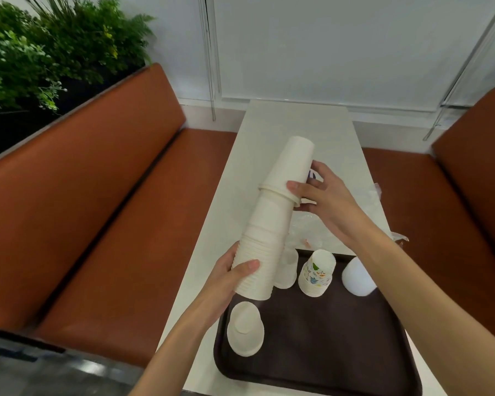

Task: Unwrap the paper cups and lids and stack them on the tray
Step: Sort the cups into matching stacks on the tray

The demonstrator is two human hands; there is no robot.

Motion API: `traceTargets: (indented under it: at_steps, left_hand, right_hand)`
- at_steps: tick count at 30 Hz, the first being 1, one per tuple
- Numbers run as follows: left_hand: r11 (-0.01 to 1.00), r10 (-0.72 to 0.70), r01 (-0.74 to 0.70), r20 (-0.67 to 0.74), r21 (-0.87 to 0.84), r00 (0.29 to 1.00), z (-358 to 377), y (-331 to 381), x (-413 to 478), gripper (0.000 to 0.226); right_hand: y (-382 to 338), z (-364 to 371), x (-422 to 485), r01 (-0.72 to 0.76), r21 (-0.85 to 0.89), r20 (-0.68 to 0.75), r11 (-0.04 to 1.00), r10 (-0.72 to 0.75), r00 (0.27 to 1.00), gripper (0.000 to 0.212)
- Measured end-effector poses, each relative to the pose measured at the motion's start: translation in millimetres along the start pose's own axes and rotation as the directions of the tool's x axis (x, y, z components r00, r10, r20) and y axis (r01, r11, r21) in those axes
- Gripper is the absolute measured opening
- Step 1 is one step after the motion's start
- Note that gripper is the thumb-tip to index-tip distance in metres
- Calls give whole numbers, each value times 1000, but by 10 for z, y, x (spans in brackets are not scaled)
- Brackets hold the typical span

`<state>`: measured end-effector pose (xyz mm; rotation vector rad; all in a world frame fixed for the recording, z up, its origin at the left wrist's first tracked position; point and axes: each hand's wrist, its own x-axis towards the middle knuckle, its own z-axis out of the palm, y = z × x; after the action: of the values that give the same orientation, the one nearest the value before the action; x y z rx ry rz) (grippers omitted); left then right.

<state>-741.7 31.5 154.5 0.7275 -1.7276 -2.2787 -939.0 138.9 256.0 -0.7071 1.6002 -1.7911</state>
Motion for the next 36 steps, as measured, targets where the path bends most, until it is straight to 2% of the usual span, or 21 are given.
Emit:
traceTargets:
  at_steps: [9, 13, 16, 18, 20, 22, 23, 27, 31, 34, 36]
  left_hand:
    - [998, 38, -40, 35, 50, 999, -60, 12, -40, 74]
    - [999, 49, -49, 63, -3, 997, -124, -25, -86, 69]
    - [997, 65, -62, 68, -43, 996, -197, -21, -114, 63]
    - [994, 78, -74, 57, -75, 995, -254, -26, -125, 63]
    - [991, 98, -94, 43, -97, 994, -312, -34, -140, 64]
    - [987, 117, -112, 37, -111, 992, -363, -32, -161, 62]
    - [986, 123, -118, 36, -114, 992, -386, -28, -169, 61]
    - [984, 136, -130, 46, -123, 990, -453, -21, -177, 62]
    - [983, 138, -132, 36, -129, 990, -486, -6, -168, 68]
    - [984, 135, -129, 38, -125, 990, -506, -5, -158, 64]
    - [984, 127, -122, 32, -128, 991, -502, 0, -149, 62]
  right_hand:
    - [-78, -49, 44, -21, 173, -23, 985, 25, 999, 51]
    - [-96, -140, 66, -41, 295, 18, 955, 37, 999, 41]
    - [3, -196, 62, -36, 346, -17, 938, 44, 999, 45]
    - [166, -215, 22, -28, 222, -88, 975, 48, 995, 56]
    - [403, -201, -60, -62, -55, -176, 997, 52, 983, 68]
    - [661, -159, -157, -121, -306, -219, 944, 54, 974, 76]
    - [784, -138, -197, -141, -378, -223, 915, 57, 973, 79]
    - [1127, -74, -268, -163, -523, -232, 836, 44, 972, 84]
    - [1277, -56, -239, -174, -599, -236, 781, 35, 971, 83]
    - [1347, -22, -238, -182, -638, -199, 748, 68, 978, 87]
    - [1378, -9, -231, -151, -674, -160, 723, 56, 985, 77]
